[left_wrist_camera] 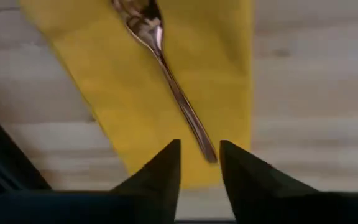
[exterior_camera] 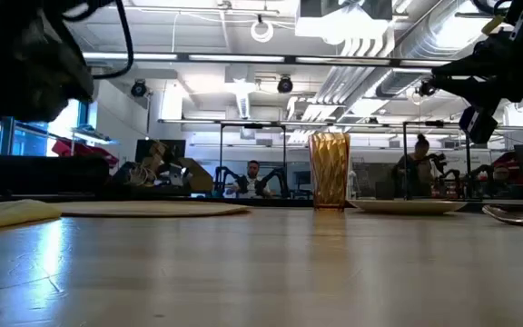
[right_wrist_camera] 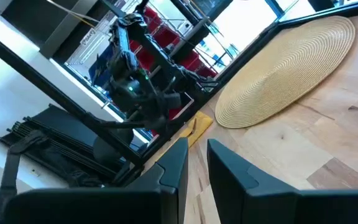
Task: Set table place
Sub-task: Move the brown fork to the middle right of the table
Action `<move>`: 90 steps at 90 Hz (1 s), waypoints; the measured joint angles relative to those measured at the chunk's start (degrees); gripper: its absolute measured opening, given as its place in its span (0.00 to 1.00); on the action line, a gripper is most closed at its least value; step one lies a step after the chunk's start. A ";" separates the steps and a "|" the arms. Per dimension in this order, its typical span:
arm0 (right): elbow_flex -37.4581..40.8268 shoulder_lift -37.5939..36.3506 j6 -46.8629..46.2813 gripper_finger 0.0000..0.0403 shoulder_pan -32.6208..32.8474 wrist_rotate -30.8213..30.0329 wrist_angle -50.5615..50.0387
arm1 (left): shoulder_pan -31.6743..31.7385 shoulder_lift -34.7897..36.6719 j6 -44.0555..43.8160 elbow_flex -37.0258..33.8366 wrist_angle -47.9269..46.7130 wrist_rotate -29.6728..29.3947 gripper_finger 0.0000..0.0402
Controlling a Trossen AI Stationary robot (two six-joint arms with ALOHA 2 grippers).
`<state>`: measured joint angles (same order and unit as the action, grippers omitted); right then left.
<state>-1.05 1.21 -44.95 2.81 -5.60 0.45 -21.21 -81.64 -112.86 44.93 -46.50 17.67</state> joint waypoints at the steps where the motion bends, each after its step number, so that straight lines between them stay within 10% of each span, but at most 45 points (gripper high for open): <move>1: 0.01 0.00 0.00 0.11 0.01 0.01 0.00 | 0.16 -0.35 -0.01 0.00 0.01 -0.01 0.30; 90: -0.01 0.00 0.00 0.11 0.02 0.02 0.00 | 4.33 -7.76 7.51 -3.40 0.42 2.32 0.15</move>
<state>-1.06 1.21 -44.95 2.83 -5.58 0.45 -16.88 -89.41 -105.35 41.53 -46.08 19.99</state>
